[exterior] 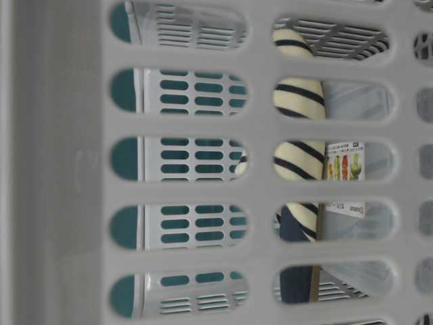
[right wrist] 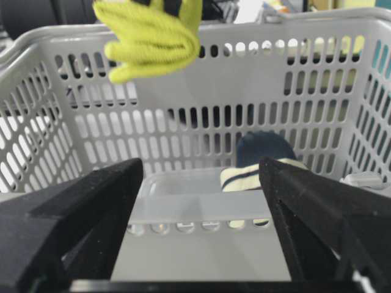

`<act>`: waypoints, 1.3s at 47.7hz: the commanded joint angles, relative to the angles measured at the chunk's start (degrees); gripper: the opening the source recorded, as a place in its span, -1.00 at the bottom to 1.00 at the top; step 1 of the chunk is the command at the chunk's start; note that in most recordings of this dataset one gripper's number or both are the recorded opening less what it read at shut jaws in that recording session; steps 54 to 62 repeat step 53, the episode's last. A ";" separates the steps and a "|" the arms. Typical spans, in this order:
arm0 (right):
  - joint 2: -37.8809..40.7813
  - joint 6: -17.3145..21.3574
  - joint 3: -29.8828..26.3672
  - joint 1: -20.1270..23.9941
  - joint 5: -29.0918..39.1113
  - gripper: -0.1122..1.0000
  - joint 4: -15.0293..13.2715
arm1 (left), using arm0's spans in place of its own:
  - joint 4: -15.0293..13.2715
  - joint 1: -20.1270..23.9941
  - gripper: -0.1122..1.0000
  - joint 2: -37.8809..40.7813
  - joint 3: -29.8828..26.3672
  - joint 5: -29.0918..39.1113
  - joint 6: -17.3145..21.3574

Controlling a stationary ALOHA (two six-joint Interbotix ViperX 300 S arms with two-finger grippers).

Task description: Pick up the yellow cloth from the shopping basket with the left arm.

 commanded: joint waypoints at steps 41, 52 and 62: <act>-0.26 0.18 -0.44 -0.09 -0.26 0.53 0.09 | 0.26 0.09 -0.55 -14.85 18.54 -15.29 -0.26; -0.53 0.18 -0.26 -0.09 -0.18 0.53 0.18 | 0.26 0.00 -0.55 -14.77 18.81 -15.21 -0.18; -0.44 0.09 -0.18 -0.09 -0.18 0.53 0.18 | 0.26 0.00 -0.55 -14.77 18.81 -15.21 -0.18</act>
